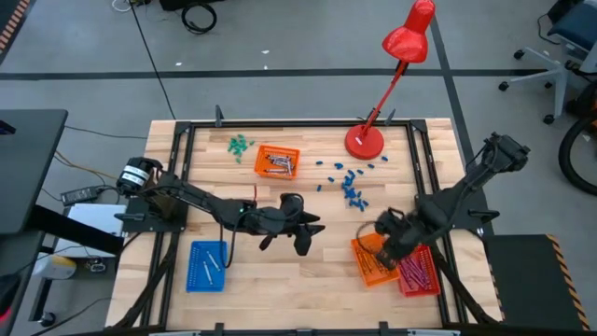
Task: Sort crayons
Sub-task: Put the red crayon into the red bin, then return to Home Position
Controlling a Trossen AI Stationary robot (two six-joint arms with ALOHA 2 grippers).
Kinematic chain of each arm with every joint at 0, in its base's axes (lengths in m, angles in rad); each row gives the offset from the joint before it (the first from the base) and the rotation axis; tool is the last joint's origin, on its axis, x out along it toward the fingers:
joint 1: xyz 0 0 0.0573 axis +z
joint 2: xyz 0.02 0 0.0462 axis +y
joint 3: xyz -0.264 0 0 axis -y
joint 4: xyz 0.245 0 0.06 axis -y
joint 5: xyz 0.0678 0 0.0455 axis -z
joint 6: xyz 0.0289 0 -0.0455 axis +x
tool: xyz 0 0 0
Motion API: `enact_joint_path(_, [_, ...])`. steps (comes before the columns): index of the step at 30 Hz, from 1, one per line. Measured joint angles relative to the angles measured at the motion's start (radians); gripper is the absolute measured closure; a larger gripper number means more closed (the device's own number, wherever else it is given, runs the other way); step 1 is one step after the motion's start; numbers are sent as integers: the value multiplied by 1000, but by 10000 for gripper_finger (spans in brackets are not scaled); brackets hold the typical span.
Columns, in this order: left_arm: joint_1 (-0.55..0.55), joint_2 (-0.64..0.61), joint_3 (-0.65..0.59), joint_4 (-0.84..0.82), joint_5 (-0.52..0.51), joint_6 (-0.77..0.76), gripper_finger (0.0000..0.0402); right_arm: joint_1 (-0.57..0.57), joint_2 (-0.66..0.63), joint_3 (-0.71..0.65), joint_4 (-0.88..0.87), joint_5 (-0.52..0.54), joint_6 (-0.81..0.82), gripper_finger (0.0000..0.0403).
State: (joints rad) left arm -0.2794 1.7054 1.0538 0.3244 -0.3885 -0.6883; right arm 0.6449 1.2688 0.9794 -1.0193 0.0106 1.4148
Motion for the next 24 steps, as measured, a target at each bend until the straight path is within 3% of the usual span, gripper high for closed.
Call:
enact_joint_path(11, [0,0,0,0,0,-8,221,212,-68,-223,143,-43,356,362])
enact_joint_path(24, [8,0,0,0,0,-5,221,258,-79,-262,172,-187,364,278])
